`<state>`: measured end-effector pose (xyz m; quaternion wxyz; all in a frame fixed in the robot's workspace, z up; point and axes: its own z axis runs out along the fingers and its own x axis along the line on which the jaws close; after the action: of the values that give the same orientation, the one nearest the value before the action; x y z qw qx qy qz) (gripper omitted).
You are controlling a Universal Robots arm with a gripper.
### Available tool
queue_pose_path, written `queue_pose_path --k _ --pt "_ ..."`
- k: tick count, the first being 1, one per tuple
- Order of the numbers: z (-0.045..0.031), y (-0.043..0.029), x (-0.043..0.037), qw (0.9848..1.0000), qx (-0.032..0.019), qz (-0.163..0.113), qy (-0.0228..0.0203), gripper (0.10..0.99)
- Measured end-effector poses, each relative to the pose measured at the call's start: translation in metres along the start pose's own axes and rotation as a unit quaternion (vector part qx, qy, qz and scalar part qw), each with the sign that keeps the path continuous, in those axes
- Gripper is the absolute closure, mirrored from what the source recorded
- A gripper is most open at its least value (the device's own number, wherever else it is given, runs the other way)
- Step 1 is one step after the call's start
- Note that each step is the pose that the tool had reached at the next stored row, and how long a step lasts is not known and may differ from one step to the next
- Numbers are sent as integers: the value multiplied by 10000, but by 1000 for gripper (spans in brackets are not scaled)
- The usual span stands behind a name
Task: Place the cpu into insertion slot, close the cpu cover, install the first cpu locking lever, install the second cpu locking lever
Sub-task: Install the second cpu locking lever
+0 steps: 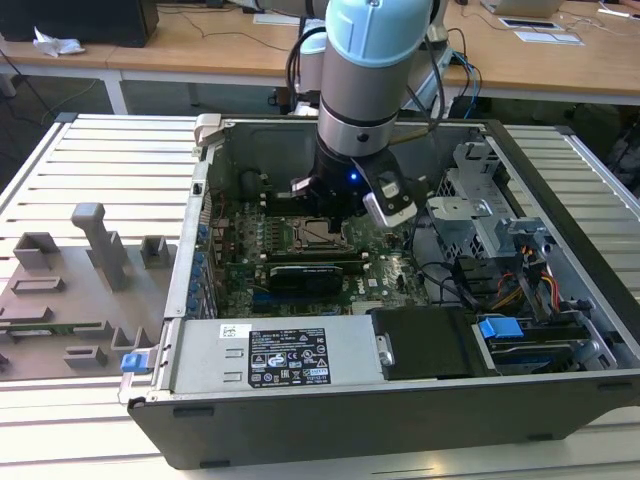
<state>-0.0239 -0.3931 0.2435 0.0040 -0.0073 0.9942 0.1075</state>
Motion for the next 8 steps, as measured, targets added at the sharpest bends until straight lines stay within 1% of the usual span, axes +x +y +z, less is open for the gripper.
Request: queue_pose_path --k 8 --pt "82 -18 0 10000 0 0 0 980"
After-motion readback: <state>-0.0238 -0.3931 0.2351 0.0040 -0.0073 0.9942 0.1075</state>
